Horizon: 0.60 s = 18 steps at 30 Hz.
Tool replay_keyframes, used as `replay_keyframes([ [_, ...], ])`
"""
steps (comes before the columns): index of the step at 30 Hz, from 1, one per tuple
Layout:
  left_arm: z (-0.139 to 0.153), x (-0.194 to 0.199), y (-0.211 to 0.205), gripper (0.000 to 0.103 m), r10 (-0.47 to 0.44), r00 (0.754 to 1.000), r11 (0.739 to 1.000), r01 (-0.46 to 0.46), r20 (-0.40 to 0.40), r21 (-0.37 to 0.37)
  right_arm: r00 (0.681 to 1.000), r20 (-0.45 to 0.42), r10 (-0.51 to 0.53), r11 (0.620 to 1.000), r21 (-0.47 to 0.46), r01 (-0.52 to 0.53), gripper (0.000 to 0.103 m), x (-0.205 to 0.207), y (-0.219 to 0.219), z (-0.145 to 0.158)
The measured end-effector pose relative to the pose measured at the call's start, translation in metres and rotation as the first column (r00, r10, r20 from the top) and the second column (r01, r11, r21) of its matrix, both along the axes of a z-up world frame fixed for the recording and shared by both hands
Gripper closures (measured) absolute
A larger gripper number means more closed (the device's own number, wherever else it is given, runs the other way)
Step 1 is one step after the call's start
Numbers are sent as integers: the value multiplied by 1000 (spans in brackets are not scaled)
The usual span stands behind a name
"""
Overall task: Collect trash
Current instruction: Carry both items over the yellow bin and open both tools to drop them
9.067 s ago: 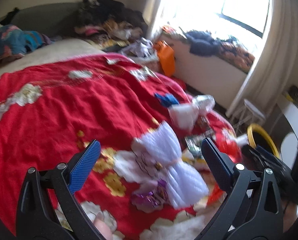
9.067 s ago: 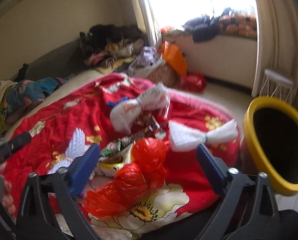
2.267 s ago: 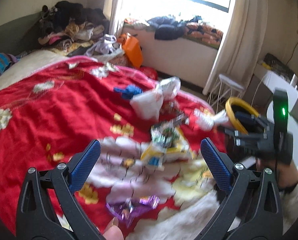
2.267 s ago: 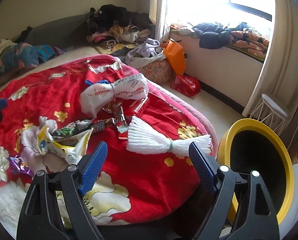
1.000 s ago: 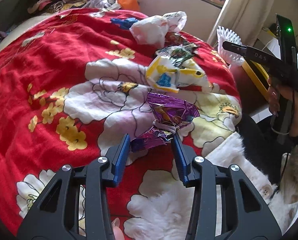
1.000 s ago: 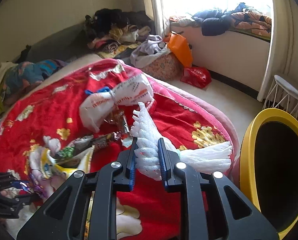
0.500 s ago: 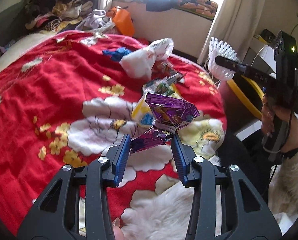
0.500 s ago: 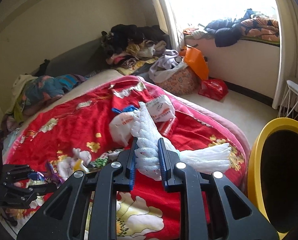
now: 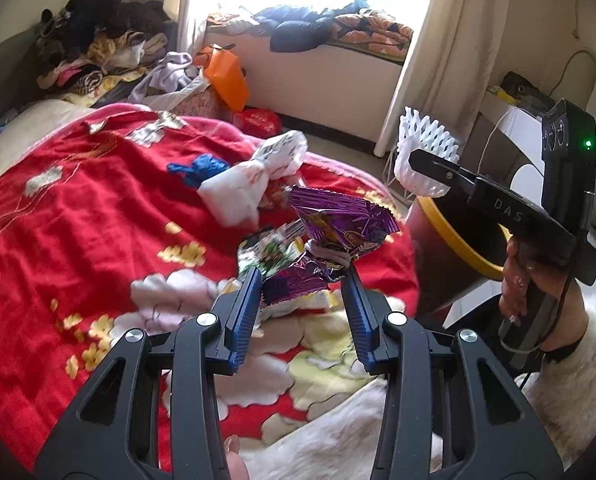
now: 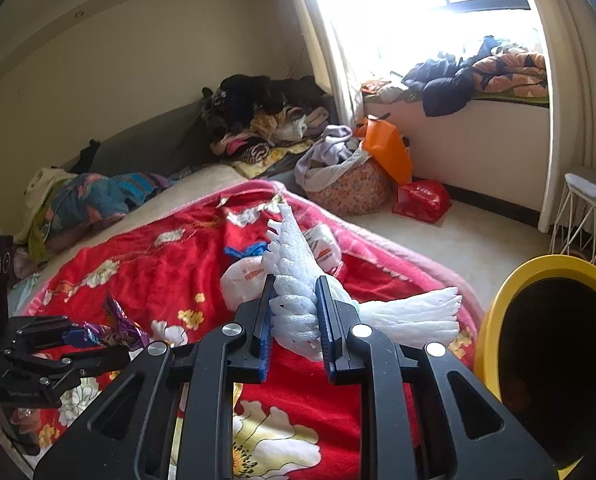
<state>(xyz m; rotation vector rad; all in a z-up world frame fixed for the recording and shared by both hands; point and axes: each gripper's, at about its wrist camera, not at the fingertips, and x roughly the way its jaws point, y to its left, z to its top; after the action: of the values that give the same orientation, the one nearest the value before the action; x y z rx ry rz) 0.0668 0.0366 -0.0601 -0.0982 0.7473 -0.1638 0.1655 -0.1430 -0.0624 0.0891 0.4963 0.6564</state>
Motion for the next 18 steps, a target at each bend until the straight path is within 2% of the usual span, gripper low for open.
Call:
replay_keyframes([
  [18, 19, 22, -45, 69, -77, 996, 997, 77, 54, 0, 981, 4, -194, 975, 114, 192, 84, 9, -68, 13],
])
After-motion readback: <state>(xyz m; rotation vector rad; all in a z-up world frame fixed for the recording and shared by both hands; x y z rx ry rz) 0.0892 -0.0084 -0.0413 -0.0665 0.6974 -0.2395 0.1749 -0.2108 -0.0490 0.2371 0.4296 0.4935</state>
